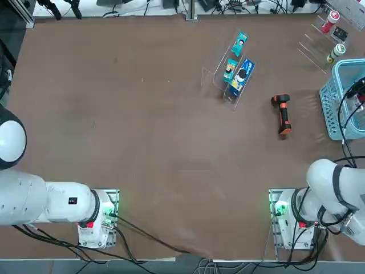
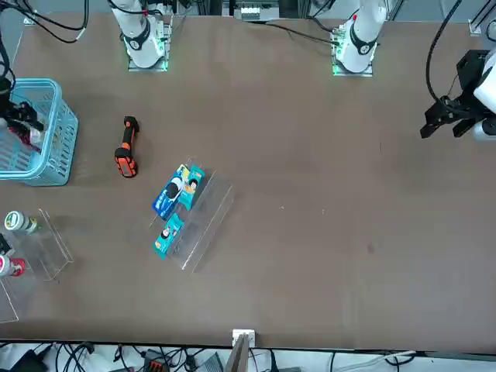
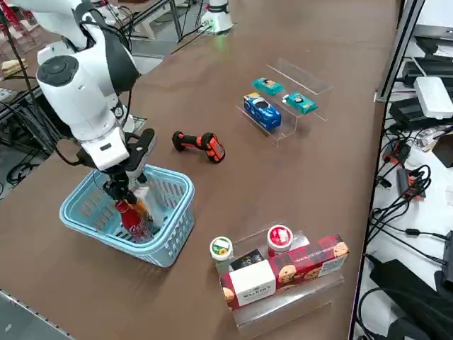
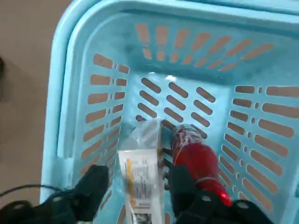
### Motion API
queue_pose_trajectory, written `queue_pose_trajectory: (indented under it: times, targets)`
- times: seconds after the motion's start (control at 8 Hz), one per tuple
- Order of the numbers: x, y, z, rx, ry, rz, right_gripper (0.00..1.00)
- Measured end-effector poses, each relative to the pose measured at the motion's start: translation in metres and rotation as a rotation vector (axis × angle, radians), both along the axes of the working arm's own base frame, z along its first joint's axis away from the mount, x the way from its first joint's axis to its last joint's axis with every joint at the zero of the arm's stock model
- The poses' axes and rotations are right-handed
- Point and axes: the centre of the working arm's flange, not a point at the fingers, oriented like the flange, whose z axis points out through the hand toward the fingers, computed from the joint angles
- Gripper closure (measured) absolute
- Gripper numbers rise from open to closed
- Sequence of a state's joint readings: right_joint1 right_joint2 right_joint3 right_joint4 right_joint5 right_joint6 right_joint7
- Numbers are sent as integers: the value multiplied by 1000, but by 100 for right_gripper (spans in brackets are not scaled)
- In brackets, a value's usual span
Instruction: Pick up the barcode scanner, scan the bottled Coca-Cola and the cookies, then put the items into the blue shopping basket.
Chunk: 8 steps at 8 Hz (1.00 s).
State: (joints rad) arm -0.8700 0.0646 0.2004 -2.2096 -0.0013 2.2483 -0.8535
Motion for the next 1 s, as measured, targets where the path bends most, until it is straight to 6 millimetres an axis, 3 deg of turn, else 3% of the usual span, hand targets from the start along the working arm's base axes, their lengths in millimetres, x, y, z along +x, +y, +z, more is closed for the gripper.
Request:
queue_pose_trajectory:
  times: [0.12, 0.25, 0.5, 0.75, 1.0]
  targets:
    - [2, 1, 7, -3, -1, 3, 0]
    - [9, 3, 21, 0, 2, 16, 0]
    - [40, 22, 81, 9, 8, 65, 0]
    - [76, 69, 162, 4, 6, 112, 0]
    - [106, 144, 229, -2, 6, 129, 0]
